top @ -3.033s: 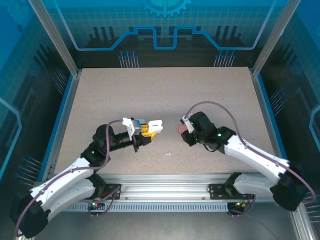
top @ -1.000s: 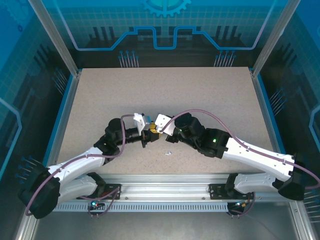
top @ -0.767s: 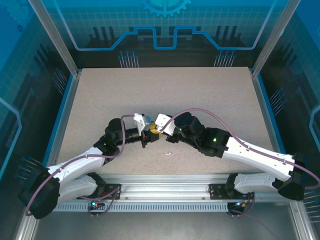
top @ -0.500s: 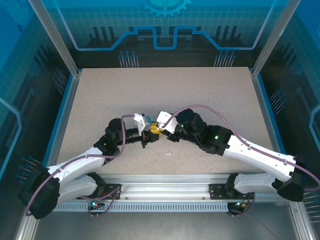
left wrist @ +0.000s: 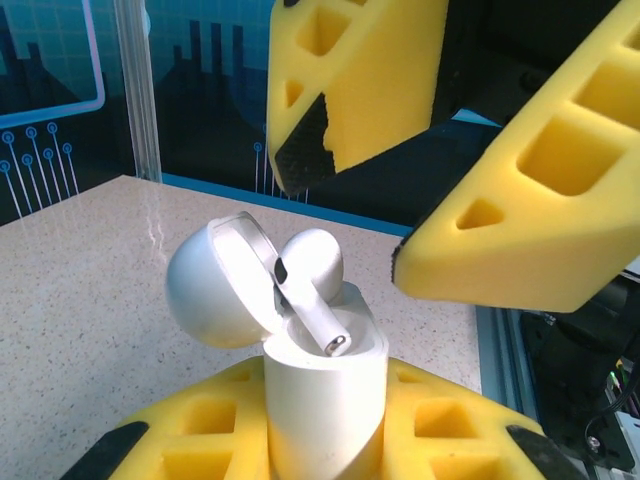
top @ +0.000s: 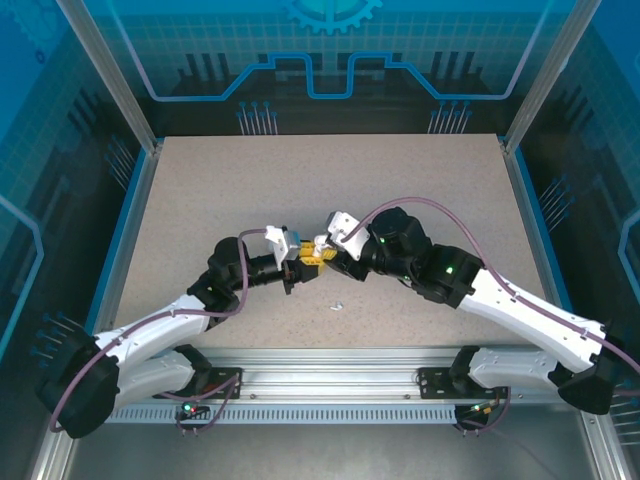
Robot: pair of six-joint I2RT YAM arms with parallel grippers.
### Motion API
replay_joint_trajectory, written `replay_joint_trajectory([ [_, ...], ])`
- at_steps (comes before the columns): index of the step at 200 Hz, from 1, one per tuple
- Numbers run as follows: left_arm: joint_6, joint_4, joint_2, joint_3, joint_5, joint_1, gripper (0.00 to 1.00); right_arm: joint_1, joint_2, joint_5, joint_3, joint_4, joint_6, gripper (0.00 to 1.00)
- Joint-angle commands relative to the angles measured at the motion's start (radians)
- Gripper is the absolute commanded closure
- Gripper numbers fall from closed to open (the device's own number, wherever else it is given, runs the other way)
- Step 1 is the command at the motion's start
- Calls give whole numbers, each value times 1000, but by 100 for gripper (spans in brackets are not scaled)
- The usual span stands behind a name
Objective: Insert wireless bluetooth earbuds into charging case
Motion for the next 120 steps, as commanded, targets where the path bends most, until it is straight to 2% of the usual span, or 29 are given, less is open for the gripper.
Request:
replay_joint_trajectory([
  [1, -25, 90, 12, -13, 16, -8, 99, -23, -22, -62, 29, 12, 55, 58],
  [42, -22, 102, 15, -11, 11, -8, 99, -63, -54, -84, 97, -12, 143, 44],
  [82, -24, 109, 9, -11, 10, -7, 99, -188, -93, -220, 142, -82, 342, 38],
  [120, -33, 141, 8, -14, 8, -8, 99, -232, -93, -297, 193, -203, 530, 35],
])
